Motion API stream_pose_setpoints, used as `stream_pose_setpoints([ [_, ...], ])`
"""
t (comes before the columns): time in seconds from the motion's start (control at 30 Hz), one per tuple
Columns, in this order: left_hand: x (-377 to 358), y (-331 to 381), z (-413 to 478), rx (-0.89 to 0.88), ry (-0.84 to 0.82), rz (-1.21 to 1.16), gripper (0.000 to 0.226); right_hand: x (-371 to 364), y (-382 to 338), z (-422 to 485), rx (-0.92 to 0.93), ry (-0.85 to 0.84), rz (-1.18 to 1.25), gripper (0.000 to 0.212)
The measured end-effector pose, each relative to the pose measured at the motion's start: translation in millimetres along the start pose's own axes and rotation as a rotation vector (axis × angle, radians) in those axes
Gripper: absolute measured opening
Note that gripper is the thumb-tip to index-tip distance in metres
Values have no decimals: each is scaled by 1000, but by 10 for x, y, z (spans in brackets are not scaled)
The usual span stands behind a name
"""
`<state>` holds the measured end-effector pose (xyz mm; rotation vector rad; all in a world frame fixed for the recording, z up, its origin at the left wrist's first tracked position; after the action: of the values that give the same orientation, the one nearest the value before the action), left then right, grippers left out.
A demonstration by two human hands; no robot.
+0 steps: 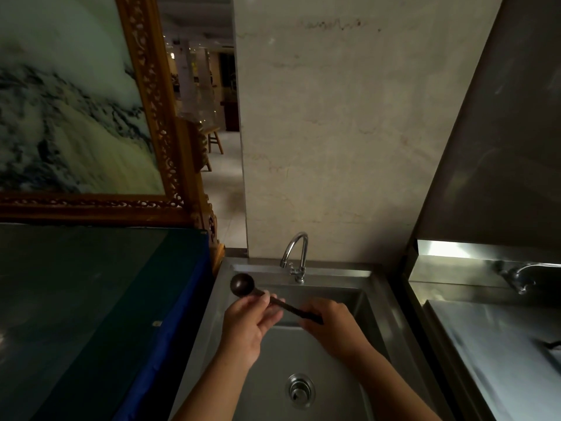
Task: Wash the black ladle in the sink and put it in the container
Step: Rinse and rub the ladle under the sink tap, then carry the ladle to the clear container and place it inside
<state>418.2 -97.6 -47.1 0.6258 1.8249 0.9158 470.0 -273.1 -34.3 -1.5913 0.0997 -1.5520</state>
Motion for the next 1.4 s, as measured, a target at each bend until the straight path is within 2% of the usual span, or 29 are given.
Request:
stream_pose_setpoints([
  [0.13,181,-202,-62,157,95,-168,6,-57,-14,-46,60,56,-89,11],
  [0.27,281,-404,-103,276,150,-304,4,-162,11,-111,41,77,-142,14],
  [0.5,327,-468,-120,319,191,-299,8,-245,20,-188,-8,69,-156,16],
  [0.8,360,-396,-178,333,232,-315,5,-330,-32,-156,6,92,-152,7],
  [0.9,506,-330,-258,299,272,-304,8,-441,-108,-94,56,53,-114,5],
  [1.03,815,-226,-417,227,427,-351,10,-693,-310,71,168,-59,5,3],
  [1.17,1159,-132,-757,62,647,-447,5,-1064,-667,167,349,-271,76,6],
  [1.3,1510,-90,-1218,-89,797,-561,19,-1430,-1098,67,501,-421,168,11],
  [1.4,1708,-75,-1731,-186,920,-630,12,-1746,-1441,-117,612,-519,197,10],
])
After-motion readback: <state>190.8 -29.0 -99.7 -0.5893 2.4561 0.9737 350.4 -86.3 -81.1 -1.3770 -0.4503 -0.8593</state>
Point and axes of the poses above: each hand's wrist, its own z-axis towards the middle knuckle, its own x-axis out of the back of the hand, y = z × x, the point moved 2 cm from there along z, towards the middle knuckle, and after that the axes turned 3 degrees about z, right-handed, at the moved point
